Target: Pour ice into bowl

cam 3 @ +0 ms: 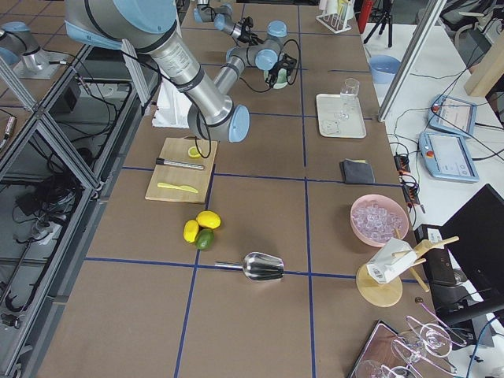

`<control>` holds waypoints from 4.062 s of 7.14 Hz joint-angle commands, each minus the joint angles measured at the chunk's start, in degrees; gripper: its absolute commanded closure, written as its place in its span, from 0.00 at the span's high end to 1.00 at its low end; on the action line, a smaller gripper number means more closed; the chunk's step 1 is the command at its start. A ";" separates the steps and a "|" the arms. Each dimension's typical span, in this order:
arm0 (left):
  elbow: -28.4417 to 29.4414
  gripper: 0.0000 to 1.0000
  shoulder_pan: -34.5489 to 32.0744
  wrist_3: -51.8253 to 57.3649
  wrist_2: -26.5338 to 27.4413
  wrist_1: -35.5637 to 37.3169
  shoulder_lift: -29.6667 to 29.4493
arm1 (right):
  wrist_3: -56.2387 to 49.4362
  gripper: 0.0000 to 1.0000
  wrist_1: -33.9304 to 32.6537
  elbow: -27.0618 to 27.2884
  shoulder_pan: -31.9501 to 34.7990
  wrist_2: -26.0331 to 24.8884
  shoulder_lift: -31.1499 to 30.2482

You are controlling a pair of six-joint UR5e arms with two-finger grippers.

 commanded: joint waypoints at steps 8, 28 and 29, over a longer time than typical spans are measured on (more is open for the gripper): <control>1.41 0.99 -3.51 2.92 -0.20 -0.33 -0.51 | 0.24 1.00 6.02 -9.93 -3.10 -7.61 5.29; 11.17 0.00 -20.38 39.44 -4.14 -26.32 -13.43 | -6.43 1.00 -2.86 18.88 6.12 -1.45 -16.31; 10.65 0.00 -20.40 41.92 -4.16 -26.26 -13.70 | -6.70 1.00 -2.77 20.12 6.39 -1.45 -17.72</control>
